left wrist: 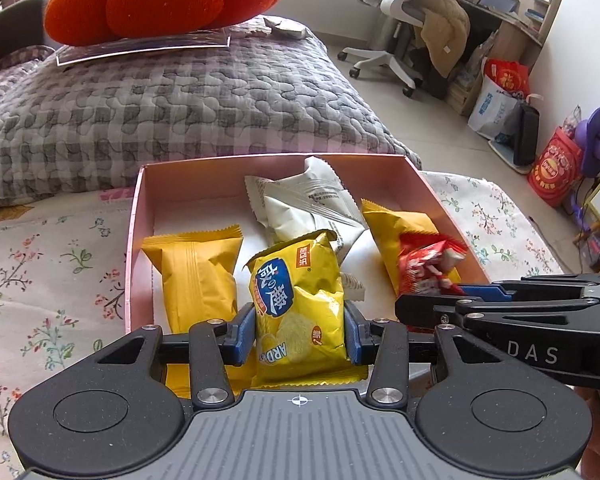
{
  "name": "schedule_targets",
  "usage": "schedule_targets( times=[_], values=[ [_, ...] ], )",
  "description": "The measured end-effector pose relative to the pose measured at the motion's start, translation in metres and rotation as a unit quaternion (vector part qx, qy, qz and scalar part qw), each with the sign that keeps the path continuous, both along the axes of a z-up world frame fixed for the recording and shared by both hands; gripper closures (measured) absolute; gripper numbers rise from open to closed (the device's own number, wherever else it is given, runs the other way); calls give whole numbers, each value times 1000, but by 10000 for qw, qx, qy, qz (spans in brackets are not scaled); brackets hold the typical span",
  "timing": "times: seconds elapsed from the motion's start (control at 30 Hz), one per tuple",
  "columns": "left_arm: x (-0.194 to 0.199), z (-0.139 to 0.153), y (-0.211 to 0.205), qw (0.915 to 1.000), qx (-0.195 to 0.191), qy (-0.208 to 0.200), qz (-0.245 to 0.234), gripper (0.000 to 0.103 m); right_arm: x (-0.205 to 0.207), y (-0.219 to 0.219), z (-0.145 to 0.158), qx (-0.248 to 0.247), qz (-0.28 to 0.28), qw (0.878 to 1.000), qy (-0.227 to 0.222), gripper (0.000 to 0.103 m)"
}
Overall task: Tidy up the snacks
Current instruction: 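Lower the red pack and yellow chip bag into the pink box, then grasp a clear wrapped bread snack with the left gripper while the right moves to the pink pack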
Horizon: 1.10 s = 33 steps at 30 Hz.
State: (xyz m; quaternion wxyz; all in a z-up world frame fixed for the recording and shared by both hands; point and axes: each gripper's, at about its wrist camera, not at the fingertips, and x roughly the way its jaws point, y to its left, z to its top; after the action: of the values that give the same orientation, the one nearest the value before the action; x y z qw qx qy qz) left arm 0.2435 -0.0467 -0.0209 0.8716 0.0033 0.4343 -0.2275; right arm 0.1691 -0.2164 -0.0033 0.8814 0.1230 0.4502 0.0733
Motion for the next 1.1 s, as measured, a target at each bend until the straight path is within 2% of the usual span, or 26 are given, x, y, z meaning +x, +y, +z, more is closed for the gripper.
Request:
schedule_targets(
  times=[0.13, 0.2, 0.3, 0.37, 0.53, 0.6, 0.67, 0.8, 0.97, 1.1],
  values=[
    [1, -2, 3, 9999, -145, 4, 41, 55, 2, -2, -2, -11, -161, 9998, -75, 74],
    [-1, 0, 5, 9998, -195, 8, 45, 52, 0, -5, 0, 17, -218, 9997, -109, 67],
    [-5, 9, 7, 9997, -212, -100, 83, 43, -4, -10, 5, -28, -377, 9991, -193, 53],
    [-9, 17, 9, 9995, -193, -192, 127, 33, -7, -14, 9, 1, -444, 9987, -235, 52],
    [-26, 35, 22, 9991, -23, -266, 343, 27, -21, -21, 20, 86, -597, 9976, -330, 42],
    [-36, 40, 31, 9986, 36, -221, 480, 26, -32, -20, 25, 37, -584, 9976, -376, 31],
    [-49, 44, 37, 9983, 157, -190, 532, 22, -45, -20, 29, -2, -591, 9975, -395, 26],
    [-82, 39, 43, 9984, 480, -49, 285, 18, -72, -14, 32, 31, -529, 9980, -332, 15],
    [-124, 24, 48, 9971, 747, 55, -104, 15, -108, -2, 25, -85, -459, 9988, -153, 10],
    [-145, 7, 45, 9929, 1086, 100, -476, 15, -130, 1, 12, -87, -463, 9988, 107, 9]
  ],
)
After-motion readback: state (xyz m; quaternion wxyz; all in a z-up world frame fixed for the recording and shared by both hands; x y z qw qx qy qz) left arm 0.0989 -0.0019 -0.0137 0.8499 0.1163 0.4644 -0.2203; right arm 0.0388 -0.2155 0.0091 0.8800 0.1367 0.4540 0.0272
